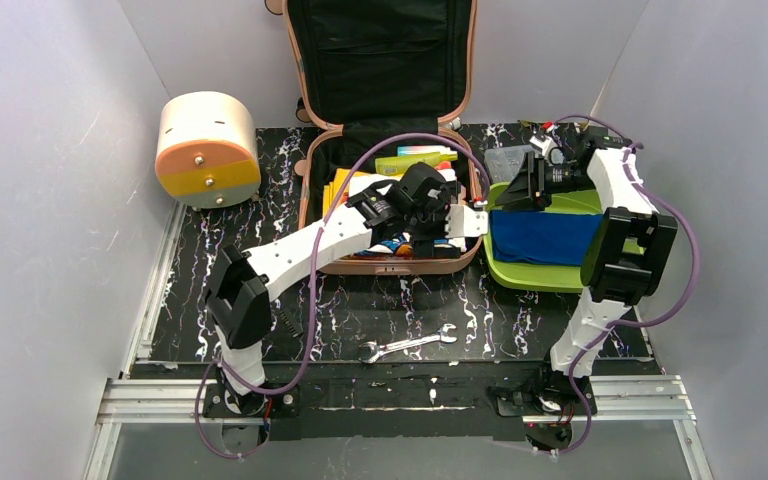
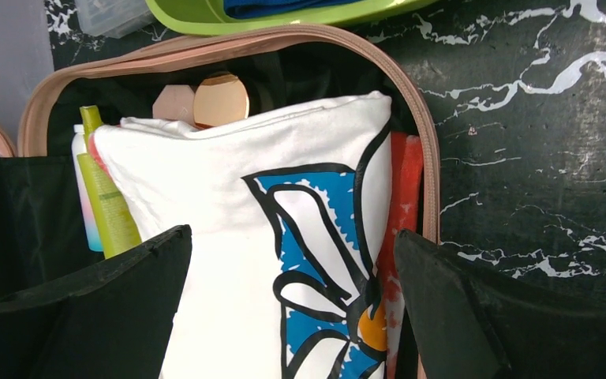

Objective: Open, take out, and arrange the luggage
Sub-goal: Pick up the clothes from the opened luggage.

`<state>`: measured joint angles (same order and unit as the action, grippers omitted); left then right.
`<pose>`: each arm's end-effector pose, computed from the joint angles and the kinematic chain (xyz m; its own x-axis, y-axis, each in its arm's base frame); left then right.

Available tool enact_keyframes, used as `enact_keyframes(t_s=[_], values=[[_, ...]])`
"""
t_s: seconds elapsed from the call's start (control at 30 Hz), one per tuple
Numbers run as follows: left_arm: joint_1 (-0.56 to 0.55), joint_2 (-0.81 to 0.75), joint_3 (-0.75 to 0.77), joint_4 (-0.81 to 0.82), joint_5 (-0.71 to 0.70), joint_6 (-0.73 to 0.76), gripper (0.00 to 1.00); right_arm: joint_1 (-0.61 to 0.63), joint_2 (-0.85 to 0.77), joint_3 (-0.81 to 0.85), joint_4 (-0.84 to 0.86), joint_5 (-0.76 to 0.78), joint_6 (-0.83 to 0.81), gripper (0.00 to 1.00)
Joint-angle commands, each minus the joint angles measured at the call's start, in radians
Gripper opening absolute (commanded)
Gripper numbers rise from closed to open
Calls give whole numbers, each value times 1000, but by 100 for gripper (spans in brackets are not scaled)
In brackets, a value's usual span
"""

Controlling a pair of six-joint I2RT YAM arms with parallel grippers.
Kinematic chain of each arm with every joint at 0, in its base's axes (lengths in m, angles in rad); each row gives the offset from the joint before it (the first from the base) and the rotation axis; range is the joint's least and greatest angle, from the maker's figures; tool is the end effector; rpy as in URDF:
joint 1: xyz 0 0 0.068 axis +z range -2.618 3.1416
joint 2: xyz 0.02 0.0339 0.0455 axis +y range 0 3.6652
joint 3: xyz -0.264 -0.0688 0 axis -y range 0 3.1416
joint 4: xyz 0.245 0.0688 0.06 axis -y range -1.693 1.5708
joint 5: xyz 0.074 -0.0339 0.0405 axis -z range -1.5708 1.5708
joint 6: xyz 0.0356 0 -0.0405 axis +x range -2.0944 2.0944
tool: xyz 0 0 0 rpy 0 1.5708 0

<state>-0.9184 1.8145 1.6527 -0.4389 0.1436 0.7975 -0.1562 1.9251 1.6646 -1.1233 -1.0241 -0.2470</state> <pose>0.2541 -0.3410 0.3277 0.3744 0.6766 -0.6341 0.8450 0.0328 0.5338 0.3811 -0.0292 0.2651 -0.9226 0.0166 -0.3855 -0.3110 0.5593 0.7684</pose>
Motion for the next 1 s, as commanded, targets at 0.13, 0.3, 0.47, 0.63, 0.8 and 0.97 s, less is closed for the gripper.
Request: enact_keyframes(t_s=[0.13, 0.3, 0.47, 0.63, 0.8, 0.97], values=[[3, 69, -28, -24, -24, 60, 99, -14, -93, -16, 6, -47, -26, 62], [-2, 91, -17, -30, -9, 64, 99, -14, -118, -32, 8, -45, -23, 62], [-13, 125, -9, -40, -8, 77, 99, -14, -130, -36, 9, -45, -18, 62], [-23, 171, 6, -29, -25, 66, 99, -15, -134, -44, -1, -42, -17, 62], [-25, 187, 35, -18, -12, 7, 99, -14, -130, -86, 33, -24, 18, 64], [-25, 183, 73, -52, 22, -57, 65, -3, -114, -106, 73, -27, 56, 65]])
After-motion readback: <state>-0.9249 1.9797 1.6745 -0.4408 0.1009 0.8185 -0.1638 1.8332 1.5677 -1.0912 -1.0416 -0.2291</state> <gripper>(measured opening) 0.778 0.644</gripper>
